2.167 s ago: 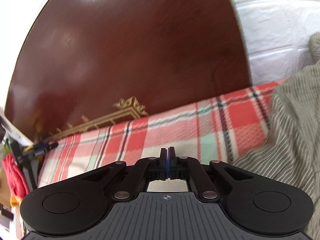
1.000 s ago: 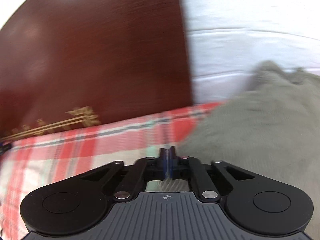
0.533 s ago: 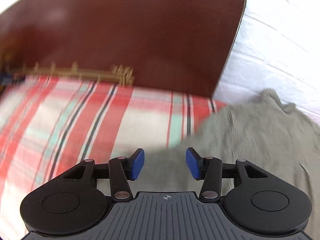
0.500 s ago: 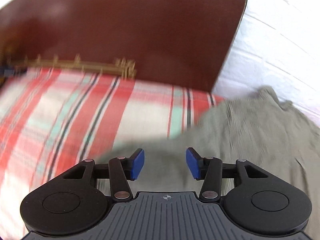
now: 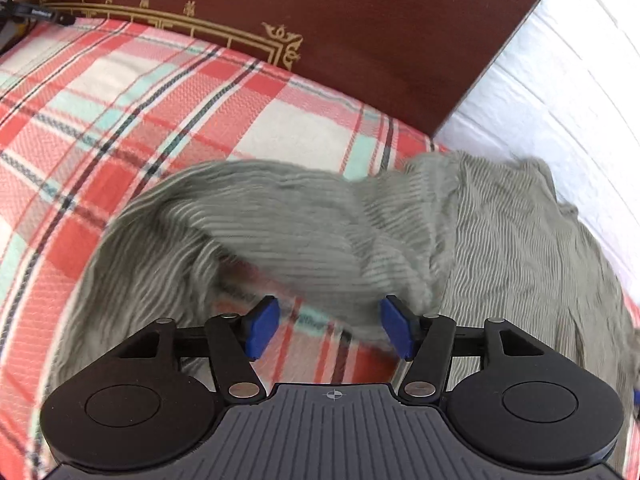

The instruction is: Fold clothes

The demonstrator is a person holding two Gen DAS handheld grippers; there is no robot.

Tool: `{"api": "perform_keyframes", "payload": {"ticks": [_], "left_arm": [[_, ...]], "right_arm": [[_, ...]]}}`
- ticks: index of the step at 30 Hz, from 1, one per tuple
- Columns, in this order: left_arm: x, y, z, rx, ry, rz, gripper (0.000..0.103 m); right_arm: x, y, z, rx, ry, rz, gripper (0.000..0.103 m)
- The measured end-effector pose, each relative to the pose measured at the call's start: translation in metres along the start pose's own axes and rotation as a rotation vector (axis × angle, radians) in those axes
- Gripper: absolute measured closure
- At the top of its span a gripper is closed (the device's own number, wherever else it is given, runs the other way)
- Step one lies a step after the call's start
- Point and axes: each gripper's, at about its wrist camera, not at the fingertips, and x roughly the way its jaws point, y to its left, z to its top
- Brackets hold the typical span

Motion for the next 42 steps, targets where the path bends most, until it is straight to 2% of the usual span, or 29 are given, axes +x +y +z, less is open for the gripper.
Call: {"api": "perform_keyframes", "payload": {"ticks": [4, 5, 6, 7, 8, 9, 13, 15, 18, 20, 21, 22, 23, 24, 25, 27, 31, 33, 36, 38, 42], "left_arm": [[0.008, -0.005, 0.007, -0.057, -0.046, -0.027, 0.030], [0.010, -0.006, 0.008, -0.072, -0.068, -0.021, 0.048], [0.012, -0.006, 0.011, -0.083, -0.091, 0.000, 0.078], [0.015, -0.004, 0.013, -0.094, -0.103, 0.028, 0.087], [0.018, -0.003, 0.016, -0.106, -0.115, 0.056, 0.091], [0.019, 0.002, 0.016, -0.127, -0.129, 0.057, 0.094], [0.022, 0.015, 0.020, -0.192, -0.181, 0.063, 0.097], [0.026, 0.016, 0.022, -0.186, -0.191, 0.072, 0.097], [0.032, 0.015, 0.024, -0.164, -0.202, 0.095, 0.097], [0.031, 0.017, 0.025, -0.163, -0.196, 0.093, 0.095], [0.030, 0.018, 0.025, -0.164, -0.193, 0.091, 0.094], [0.027, 0.021, 0.026, -0.175, -0.183, 0.079, 0.092], [0.021, 0.023, 0.025, -0.169, -0.178, 0.080, 0.083], [0.015, 0.025, 0.024, -0.162, -0.174, 0.082, 0.063], [0.008, 0.024, 0.021, -0.122, -0.173, 0.101, 0.051], [-0.008, 0.022, 0.014, -0.041, -0.167, 0.138, 0.045], [-0.050, 0.017, -0.019, 0.114, -0.116, 0.096, 0.039], [-0.073, 0.015, -0.044, 0.192, -0.090, 0.066, 0.030], [-0.102, 0.017, -0.092, 0.284, -0.050, 0.034, 0.026], [-0.118, 0.018, -0.123, 0.327, -0.016, 0.012, 0.023], [-0.135, 0.025, -0.175, 0.390, 0.033, 0.027, 0.021]], "right_arm": [[0.016, -0.005, 0.005, 0.055, -0.050, 0.002, 0.047], [0.019, -0.007, 0.006, 0.072, -0.067, 0.005, 0.048], [0.021, -0.007, 0.008, 0.085, -0.087, 0.005, 0.051], [0.023, -0.006, 0.010, 0.079, -0.107, -0.012, 0.071], [0.024, -0.003, 0.012, 0.055, -0.124, -0.038, 0.090], [0.025, 0.000, 0.015, 0.025, -0.138, -0.063, 0.098], [0.023, 0.000, 0.021, 0.023, -0.200, -0.056, 0.099], [0.023, 0.000, 0.025, 0.010, -0.224, -0.048, 0.099], [0.031, -0.014, 0.031, 0.046, -0.193, -0.095, 0.099], [0.034, -0.019, 0.030, 0.060, -0.198, -0.088, 0.100], [0.033, -0.019, 0.031, 0.065, -0.195, -0.084, 0.098], [0.031, -0.018, 0.032, 0.069, -0.185, -0.073, 0.092], [0.027, -0.017, 0.031, 0.065, -0.171, -0.068, 0.086], [0.019, -0.014, 0.029, 0.038, -0.173, -0.069, 0.070], [0.010, -0.011, 0.026, 0.011, -0.176, -0.071, 0.058], [-0.010, -0.006, 0.017, -0.054, -0.175, -0.070, 0.050], [-0.050, -0.002, -0.020, -0.192, -0.122, -0.070, 0.045], [-0.070, -0.006, -0.046, -0.248, -0.092, -0.070, 0.043], [-0.101, -0.018, -0.086, -0.335, -0.053, -0.091, 0.039], [-0.116, -0.030, -0.111, -0.353, -0.028, -0.098, 0.039], [-0.132, -0.054, -0.148, -0.338, 0.008, -0.113, 0.039]]}}
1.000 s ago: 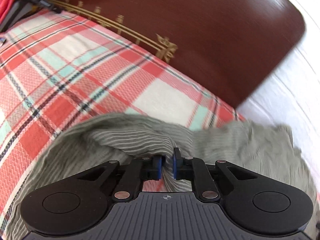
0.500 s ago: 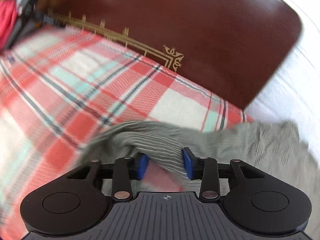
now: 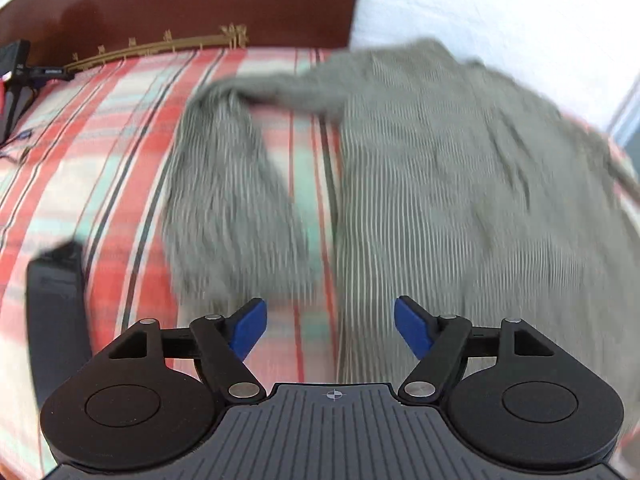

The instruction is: Fold clothes

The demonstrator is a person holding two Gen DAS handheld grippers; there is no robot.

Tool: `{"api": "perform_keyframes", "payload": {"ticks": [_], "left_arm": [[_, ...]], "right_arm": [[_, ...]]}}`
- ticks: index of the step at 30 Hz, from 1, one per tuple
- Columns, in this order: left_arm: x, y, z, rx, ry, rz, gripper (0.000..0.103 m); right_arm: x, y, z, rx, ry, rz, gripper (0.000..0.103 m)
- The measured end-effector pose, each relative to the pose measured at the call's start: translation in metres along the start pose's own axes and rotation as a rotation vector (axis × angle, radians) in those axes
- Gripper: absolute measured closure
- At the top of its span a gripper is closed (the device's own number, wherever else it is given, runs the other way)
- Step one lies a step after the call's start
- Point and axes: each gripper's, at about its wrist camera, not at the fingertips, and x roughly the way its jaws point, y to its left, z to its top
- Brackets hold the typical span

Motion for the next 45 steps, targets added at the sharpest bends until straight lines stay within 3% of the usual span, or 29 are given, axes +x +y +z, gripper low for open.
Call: {"api": "perform_keyframes", "payload": {"ticks": [5, 7, 8, 9, 10, 11, 15, 17, 19, 20, 21, 22, 23, 25, 27, 31, 34, 36, 39, 43, 44, 45], "left_arm": [[-0.003, -0.008, -0.041, 0.005, 0.029, -0.018, 0.017], [-0.005, -0.014, -0.045, 0.012, 0.007, -0.017, 0.019], [-0.006, -0.017, -0.047, 0.015, -0.004, -0.016, 0.026], [-0.007, -0.021, -0.049, 0.019, -0.015, -0.015, 0.058], [-0.010, -0.022, -0.051, 0.028, -0.016, -0.002, 0.074], [-0.012, -0.023, -0.052, 0.037, -0.016, 0.010, 0.093], [-0.021, -0.024, -0.059, 0.064, -0.009, 0.068, 0.100], [-0.018, -0.016, -0.065, 0.040, -0.006, 0.059, 0.100], [-0.020, -0.011, -0.065, 0.008, -0.014, 0.044, 0.088], [-0.024, -0.010, -0.065, -0.011, -0.021, 0.045, 0.062], [-0.029, -0.011, -0.065, -0.022, -0.027, 0.062, 0.049], [-0.036, -0.013, -0.066, -0.006, -0.043, 0.065, 0.047], [-0.043, -0.016, -0.067, 0.009, -0.060, 0.067, 0.047], [-0.057, -0.027, -0.070, 0.070, -0.092, 0.066, 0.047], [-0.067, -0.051, -0.074, 0.189, -0.112, 0.034, 0.045], [-0.073, -0.107, -0.089, 0.445, -0.141, -0.052, 0.037], [-0.073, -0.139, -0.099, 0.578, -0.154, -0.095, 0.032], [-0.070, -0.150, -0.104, 0.609, -0.149, -0.125, 0.031], [-0.065, -0.158, -0.107, 0.613, -0.144, -0.157, 0.030], [-0.059, -0.160, -0.107, 0.586, -0.134, -0.175, 0.029], [-0.059, -0.160, -0.107, 0.583, -0.134, -0.177, 0.028], [-0.059, -0.159, -0.108, 0.581, -0.134, -0.178, 0.027]], "right_arm": [[-0.019, -0.008, -0.028, 0.067, -0.016, 0.071, 0.039], [-0.018, -0.006, -0.032, 0.071, -0.001, 0.094, 0.051], [-0.017, -0.003, -0.034, 0.062, 0.007, 0.091, 0.058], [-0.015, 0.000, -0.035, 0.051, 0.020, 0.084, 0.078], [-0.016, 0.002, -0.038, 0.037, 0.034, 0.084, 0.093], [-0.019, 0.006, -0.040, 0.027, 0.028, 0.086, 0.093], [-0.038, 0.005, -0.045, 0.012, -0.010, 0.016, 0.094], [-0.040, 0.000, -0.050, 0.011, -0.006, -0.019, 0.093], [-0.039, -0.003, -0.054, 0.005, -0.007, -0.026, 0.090], [-0.041, -0.001, -0.054, -0.004, -0.022, -0.022, 0.086], [-0.045, 0.002, -0.053, -0.007, -0.047, -0.031, 0.071], [-0.052, 0.007, -0.053, -0.016, -0.088, -0.063, 0.049], [-0.060, 0.015, -0.053, -0.053, -0.121, -0.096, 0.046], [-0.074, 0.034, -0.056, -0.150, -0.169, -0.137, 0.047], [-0.078, 0.062, -0.064, -0.267, -0.159, -0.100, 0.047], [-0.049, 0.138, -0.099, -0.611, -0.053, 0.017, 0.048], [-0.025, 0.180, -0.134, -0.890, 0.031, 0.072, 0.051], [-0.012, 0.194, -0.148, -1.024, 0.072, 0.059, 0.051], [0.004, 0.200, -0.155, -1.124, 0.112, 0.025, 0.051], [0.012, 0.204, -0.150, -1.164, 0.142, 0.025, 0.059], [0.014, 0.205, -0.148, -1.171, 0.149, 0.028, 0.062], [0.015, 0.206, -0.145, -1.164, 0.153, 0.029, 0.082]]}}
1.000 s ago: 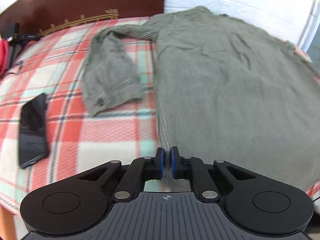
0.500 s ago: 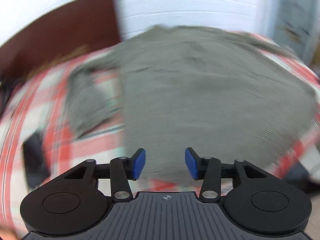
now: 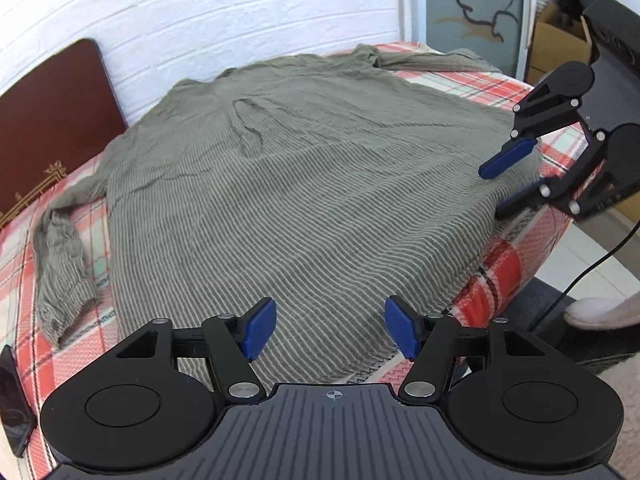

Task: Fold clothes
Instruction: 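Hold the hem with the right gripper while the left gripper lifts the gingham front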

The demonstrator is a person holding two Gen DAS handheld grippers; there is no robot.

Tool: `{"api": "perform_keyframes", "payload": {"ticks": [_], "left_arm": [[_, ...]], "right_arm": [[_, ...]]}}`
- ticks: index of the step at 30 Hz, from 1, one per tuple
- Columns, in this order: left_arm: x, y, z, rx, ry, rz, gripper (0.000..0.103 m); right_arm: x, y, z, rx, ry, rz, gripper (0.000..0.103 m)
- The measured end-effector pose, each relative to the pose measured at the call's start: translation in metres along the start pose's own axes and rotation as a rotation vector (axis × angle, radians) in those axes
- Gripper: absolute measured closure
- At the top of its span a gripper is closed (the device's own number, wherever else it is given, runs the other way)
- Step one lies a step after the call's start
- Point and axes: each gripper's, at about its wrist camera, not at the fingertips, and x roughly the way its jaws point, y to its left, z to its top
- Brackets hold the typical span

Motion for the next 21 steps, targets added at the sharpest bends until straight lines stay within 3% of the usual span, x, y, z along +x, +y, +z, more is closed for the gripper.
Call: {"api": "perform_keyframes", "payload": {"ticks": [1, 9, 21], "left_arm": [[0.000, 0.000, -0.001, -0.003, 0.000, -0.001, 0.026], [0.002, -0.007, 0.005, 0.051, -0.012, -0.056, 0.024], [0.039, -0.023, 0.019, 0.148, 0.006, -0.049, 0.023]], "right_arm": [[0.002, -0.005, 0.004, 0.026, 0.011, 0.008, 0.101], [0.010, -0.072, 0.018, 0.456, -0.070, 0.106, 0.101], [-0.002, -0.095, 0.011, 0.675, -0.162, 0.314, 0.101]]}}
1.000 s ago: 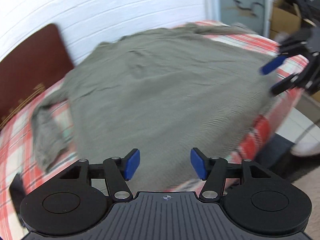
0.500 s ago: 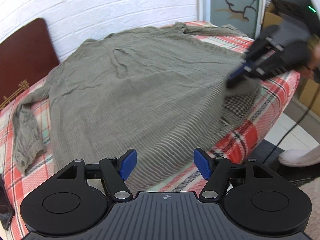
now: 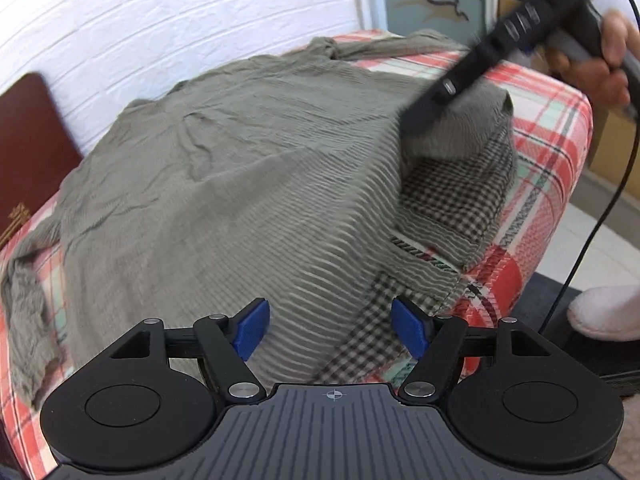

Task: Fold clothes
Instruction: 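Hold the hem with the right gripper while the left gripper lifts the gingham front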

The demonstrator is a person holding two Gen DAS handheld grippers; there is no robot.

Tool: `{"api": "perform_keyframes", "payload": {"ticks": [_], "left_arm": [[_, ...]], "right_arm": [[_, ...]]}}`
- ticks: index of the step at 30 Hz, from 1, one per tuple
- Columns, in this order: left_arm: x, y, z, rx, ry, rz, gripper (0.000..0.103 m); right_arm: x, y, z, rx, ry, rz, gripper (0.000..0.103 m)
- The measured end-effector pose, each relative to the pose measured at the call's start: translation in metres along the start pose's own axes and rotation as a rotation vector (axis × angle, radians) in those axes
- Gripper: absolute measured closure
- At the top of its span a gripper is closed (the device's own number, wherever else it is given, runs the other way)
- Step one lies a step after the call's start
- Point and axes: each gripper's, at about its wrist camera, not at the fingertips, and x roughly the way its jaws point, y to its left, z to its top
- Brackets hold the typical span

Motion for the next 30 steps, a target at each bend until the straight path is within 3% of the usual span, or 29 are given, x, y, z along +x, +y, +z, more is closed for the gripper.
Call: {"api": "perform_keyframes", "payload": {"ticks": [4, 5, 8, 12, 17, 22, 27, 30], "left_arm": [[0.006, 0.000, 0.008, 0.007, -0.012, 0.040, 0.025], [0.007, 0.001, 0.010, 0.008, -0.015, 0.050, 0.032], [0.013, 0.025, 0.021, -0.122, -0.027, 0.087, 0.035], [0.027, 0.070, 0.035, -0.367, -0.058, 0.108, 0.034], [0.016, 0.107, 0.037, -0.585, -0.172, 0.049, 0.031], [0.016, 0.108, 0.035, -0.577, -0.166, 0.057, 0.028], [0.037, 0.102, 0.027, -0.533, -0.071, 0.107, 0.025], [0.046, 0.109, 0.022, -0.544, -0.038, 0.159, 0.024]], "right_arm": [[-0.008, 0.000, 0.007, 0.015, -0.042, 0.013, 0.101], [-0.008, 0.002, 0.008, 0.003, -0.047, 0.004, 0.101], [-0.001, -0.002, 0.009, 0.008, -0.038, -0.030, 0.101], [0.008, -0.005, 0.010, 0.008, -0.041, -0.086, 0.101], [-0.015, 0.000, 0.010, 0.003, -0.156, -0.009, 0.101], [-0.020, -0.002, 0.015, -0.009, -0.184, -0.010, 0.101], [0.011, -0.022, 0.018, 0.046, -0.110, -0.107, 0.100], [0.020, -0.030, 0.016, 0.067, -0.100, -0.158, 0.089]]}}
